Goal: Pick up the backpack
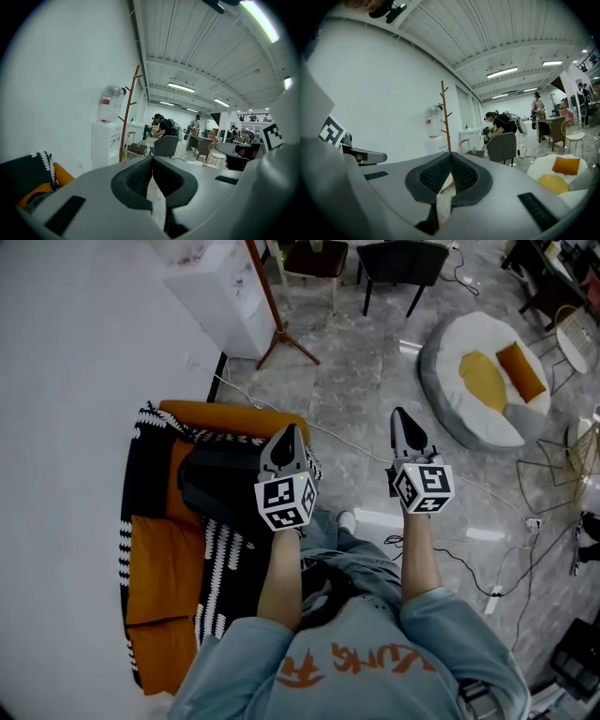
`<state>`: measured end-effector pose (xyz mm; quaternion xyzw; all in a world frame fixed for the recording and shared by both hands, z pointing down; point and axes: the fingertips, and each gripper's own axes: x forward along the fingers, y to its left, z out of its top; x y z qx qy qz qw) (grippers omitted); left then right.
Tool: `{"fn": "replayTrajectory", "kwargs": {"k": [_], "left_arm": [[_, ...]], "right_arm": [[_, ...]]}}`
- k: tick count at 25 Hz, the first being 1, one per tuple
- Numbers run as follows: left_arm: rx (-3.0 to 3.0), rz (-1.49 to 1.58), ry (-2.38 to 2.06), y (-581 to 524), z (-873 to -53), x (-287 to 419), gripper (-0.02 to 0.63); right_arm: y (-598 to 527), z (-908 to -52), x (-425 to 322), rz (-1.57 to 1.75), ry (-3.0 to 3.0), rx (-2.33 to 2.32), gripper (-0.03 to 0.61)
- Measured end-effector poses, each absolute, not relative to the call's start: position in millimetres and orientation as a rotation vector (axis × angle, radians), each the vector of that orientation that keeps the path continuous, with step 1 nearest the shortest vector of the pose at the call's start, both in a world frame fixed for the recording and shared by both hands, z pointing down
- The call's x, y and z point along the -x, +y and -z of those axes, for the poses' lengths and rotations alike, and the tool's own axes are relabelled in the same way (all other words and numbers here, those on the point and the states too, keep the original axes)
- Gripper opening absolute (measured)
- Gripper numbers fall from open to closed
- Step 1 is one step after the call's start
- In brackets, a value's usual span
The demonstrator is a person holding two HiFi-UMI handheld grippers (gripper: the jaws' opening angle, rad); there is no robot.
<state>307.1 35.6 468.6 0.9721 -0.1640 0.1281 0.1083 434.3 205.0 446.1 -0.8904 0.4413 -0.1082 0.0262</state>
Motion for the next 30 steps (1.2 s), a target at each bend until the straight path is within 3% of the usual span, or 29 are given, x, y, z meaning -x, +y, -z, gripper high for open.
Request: {"fn": "replayTrajectory", "kwargs": {"k": [11,21,30], "left_arm": [[-2.732,-0.333,-0.886,-85.6,-463.0,-204.1,0.021],[-2.447,-0.197,-1.396,-202.6,-463.7,-37.0,0.021],[-2.185,-0.096,-1.680,-223.9,-474.0,85.0,0.021]], "right_arm": [[39.4,-437.5,-377.6,0.330,1.768,2.539,-0.005],[-146.3,-429.7,-247.7,0.286,2.293,2.182,-0.005],[-222.8,-433.8,-133.3,0.283,2.633,1.882,-0.004]]}}
